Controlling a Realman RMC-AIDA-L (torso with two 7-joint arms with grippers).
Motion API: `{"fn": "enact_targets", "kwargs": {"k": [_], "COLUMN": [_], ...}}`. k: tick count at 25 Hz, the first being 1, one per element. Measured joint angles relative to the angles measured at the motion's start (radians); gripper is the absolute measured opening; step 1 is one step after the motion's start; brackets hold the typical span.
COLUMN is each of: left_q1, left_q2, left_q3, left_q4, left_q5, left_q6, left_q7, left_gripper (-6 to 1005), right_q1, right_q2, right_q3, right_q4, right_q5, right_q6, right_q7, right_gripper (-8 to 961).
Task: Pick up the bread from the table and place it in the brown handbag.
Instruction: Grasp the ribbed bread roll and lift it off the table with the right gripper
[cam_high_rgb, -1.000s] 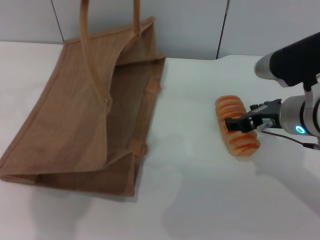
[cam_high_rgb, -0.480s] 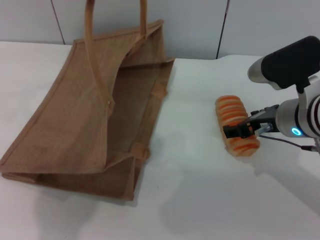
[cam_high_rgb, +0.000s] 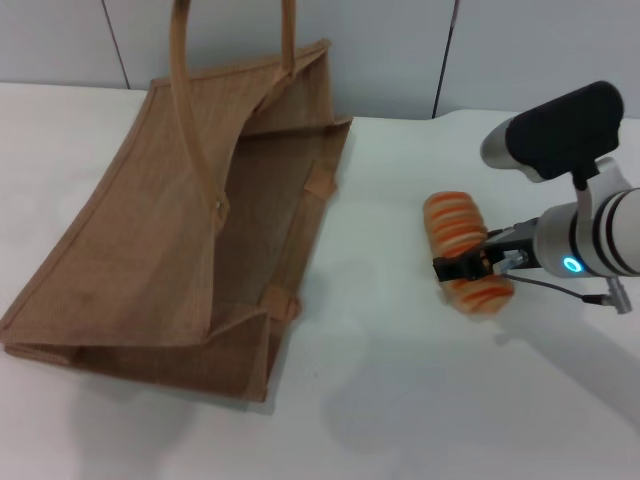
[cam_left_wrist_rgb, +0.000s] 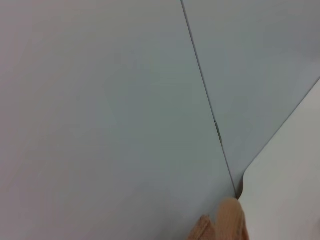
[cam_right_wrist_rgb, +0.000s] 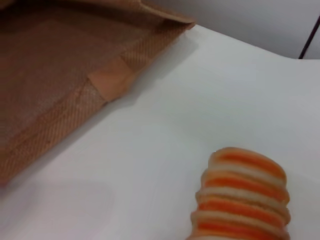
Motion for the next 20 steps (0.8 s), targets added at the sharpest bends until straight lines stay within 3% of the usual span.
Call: {"fn": "enact_targets", "kwargs": {"k": [8,20], "left_q1": [-0.002,0.008], "left_q2": [0.000,0.000], "left_q3": [0.002,0.003], "left_q4": [0.000,0.000], "left_q5": [0.000,0.003], "left_q6": [0.003,0.003], "left_q7": [0.000,0.000], "left_gripper": [121,121], "right_q1": [0.036,0.041], "right_q2": [0.001,-0.001], "right_q3": [-0.009,0.009], "right_q4": [0.080,0.087], "right_q5": [0.008,0.008], "right_q6": [-0.027,-0.022], "right_q7": [0.004,0.010], "right_gripper": [881,861]}}
